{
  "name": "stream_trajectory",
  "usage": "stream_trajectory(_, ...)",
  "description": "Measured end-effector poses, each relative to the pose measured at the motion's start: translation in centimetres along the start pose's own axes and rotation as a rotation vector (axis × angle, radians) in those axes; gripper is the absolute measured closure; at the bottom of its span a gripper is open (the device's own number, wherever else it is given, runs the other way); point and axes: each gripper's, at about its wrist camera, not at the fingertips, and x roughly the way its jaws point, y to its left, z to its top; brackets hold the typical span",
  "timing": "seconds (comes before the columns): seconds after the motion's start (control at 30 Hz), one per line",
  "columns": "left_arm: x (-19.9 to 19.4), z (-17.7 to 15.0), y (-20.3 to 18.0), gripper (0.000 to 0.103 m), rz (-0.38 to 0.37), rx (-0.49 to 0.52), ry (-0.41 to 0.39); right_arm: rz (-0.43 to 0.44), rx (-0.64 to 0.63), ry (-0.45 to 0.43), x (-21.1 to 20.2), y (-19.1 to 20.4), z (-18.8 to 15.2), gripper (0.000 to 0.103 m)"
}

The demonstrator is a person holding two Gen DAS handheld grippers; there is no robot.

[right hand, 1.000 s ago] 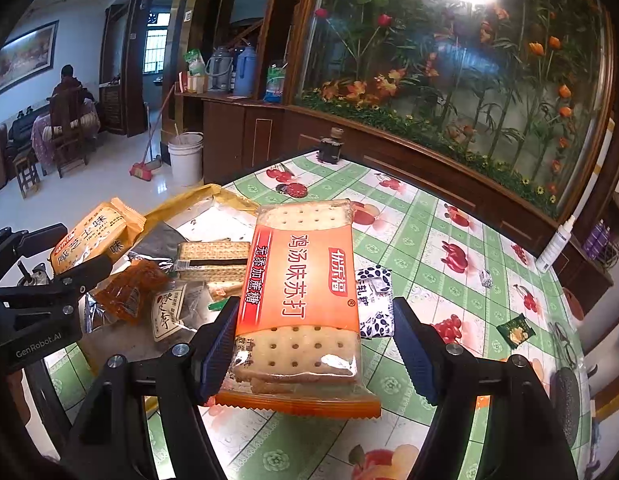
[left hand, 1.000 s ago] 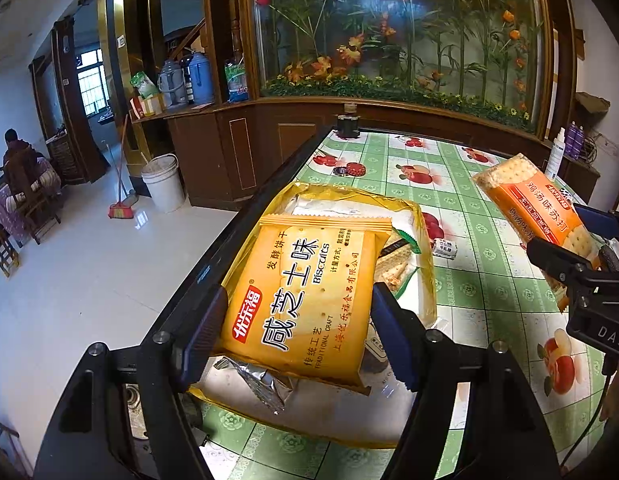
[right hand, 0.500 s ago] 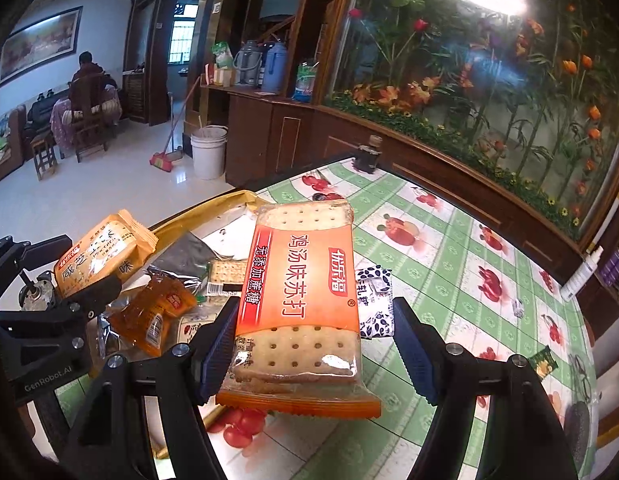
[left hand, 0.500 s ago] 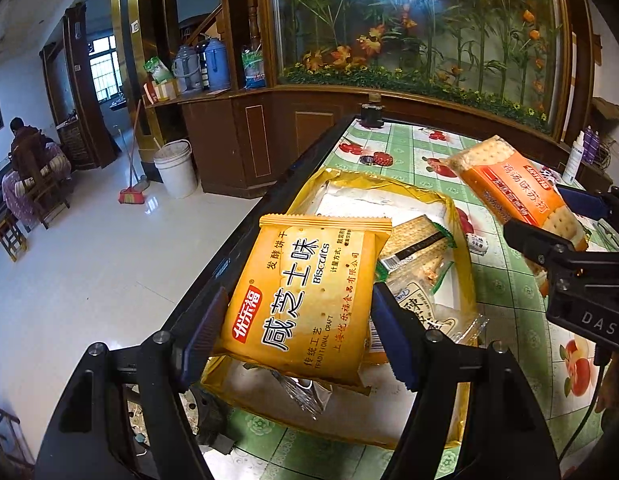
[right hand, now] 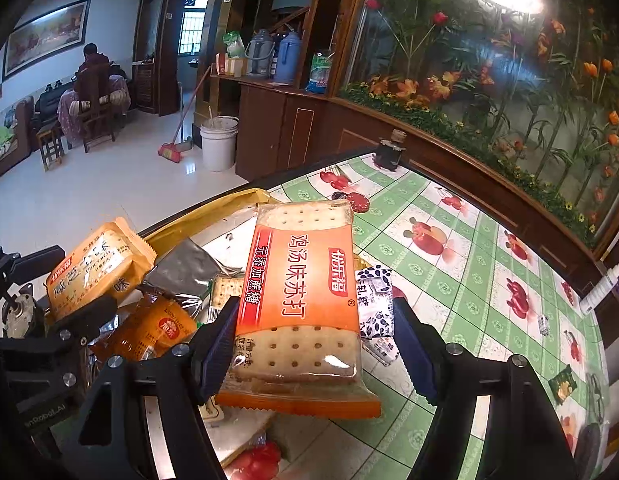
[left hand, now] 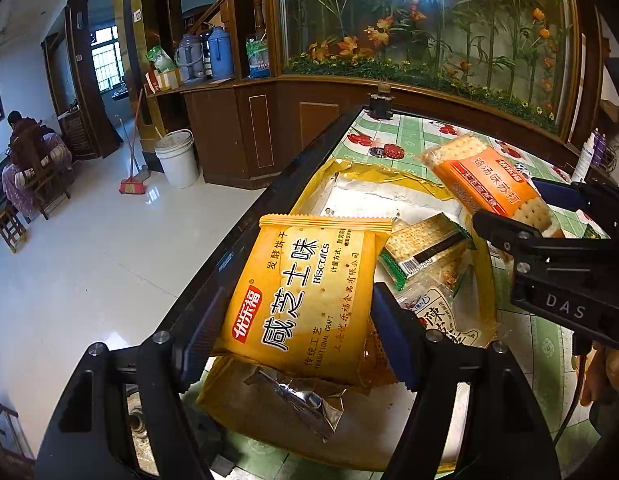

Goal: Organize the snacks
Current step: 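Open both tools to release the snacks into the tray, then move both tools back to the remaining snacks on the table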

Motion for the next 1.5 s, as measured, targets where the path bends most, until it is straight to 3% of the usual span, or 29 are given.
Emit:
stream_trajectory(0.33,1.9,0.1,-0.5,0.033,0.001,0.007,0.048,0.075,0.053,0.018,3.3,-0.8,1.8,0.029)
stream_trajectory(0.6,2.2,0.8,-0.8,0.034,0.011,-0.016,0.052,0.147,0.118,0.064,5.9,-1.2,1.2,0.028)
stream_trajectory(0.77,1.8,1.3,-1.1,0.025,0.022,-0.017,0.044,0.188,0.162,0.062,5.8,-1.6,1.1,0.024)
stream_trajectory(1.13,-0.9,1.8,-1.5,0.019,0.039,-0.014,-0.009,0.144,0.202,-0.001,1.1,-3.8,0.6,0.021)
stream_trajectory(1.5,-3.1,2.2,-6.0,0.019,-0.021,0.059,-0.054,0.043,0.290,-0.003,-3.0,-9.6,-3.9,0.021)
